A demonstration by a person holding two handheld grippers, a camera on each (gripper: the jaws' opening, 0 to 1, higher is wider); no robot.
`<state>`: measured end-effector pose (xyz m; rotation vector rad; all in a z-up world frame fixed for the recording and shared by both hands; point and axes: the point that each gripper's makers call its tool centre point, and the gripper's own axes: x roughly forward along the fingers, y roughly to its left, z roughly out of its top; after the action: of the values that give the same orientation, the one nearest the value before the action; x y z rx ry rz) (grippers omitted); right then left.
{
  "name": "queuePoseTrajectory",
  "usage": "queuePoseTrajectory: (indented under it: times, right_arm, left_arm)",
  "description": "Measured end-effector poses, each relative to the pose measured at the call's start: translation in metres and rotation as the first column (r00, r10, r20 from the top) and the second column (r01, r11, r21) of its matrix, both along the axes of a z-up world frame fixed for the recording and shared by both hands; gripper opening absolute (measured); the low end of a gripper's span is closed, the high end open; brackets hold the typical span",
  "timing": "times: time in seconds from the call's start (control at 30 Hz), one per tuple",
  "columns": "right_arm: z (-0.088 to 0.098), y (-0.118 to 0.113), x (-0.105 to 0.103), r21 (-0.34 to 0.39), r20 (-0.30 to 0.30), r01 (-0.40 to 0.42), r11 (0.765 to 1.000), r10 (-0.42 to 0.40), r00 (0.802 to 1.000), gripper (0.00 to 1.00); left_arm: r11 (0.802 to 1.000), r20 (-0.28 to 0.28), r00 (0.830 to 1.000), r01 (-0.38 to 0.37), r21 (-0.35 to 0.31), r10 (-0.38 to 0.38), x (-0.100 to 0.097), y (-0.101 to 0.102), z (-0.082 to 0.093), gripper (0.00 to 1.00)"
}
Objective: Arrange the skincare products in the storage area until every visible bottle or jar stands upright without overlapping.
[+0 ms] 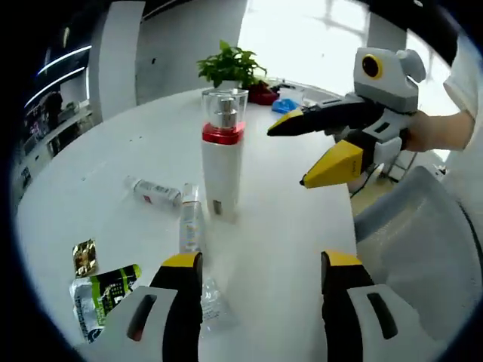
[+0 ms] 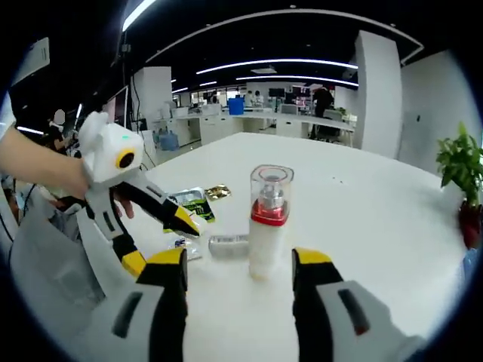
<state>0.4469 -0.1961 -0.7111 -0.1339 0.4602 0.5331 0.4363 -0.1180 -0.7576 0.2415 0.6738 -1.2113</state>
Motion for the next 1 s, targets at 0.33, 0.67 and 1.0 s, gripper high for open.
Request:
queuePoseTrajectory:
  times: [0.33,0.67,1.0]
  right_arm:
    - [0.002,0.003,-0.023,0.006,-0.026,-0.011,1.0,0.011,1.0,0.61]
    - [0.003,0.006,-0.045,0.033,-0.049,-0.022,0.999,0.024,0.998,0.65]
    - [0.0,0.0,-0.068,0.063,-0.086,-0.015,0.998,0.021,0.996,0.67]
  left_arm:
    - [0.992,-0.016,0.992,-0.124,-0.005,0.124,-0.024,0.034,0.013,0.69]
    - [0.973,-0.018,0.972,-0.233,-0.004,0.232,-0.052,0.065,0.019,0.74]
    - [0.939,-0.037,0.939,-0.343,-0.003,0.342,-0.077,0.093,0.018,0.79]
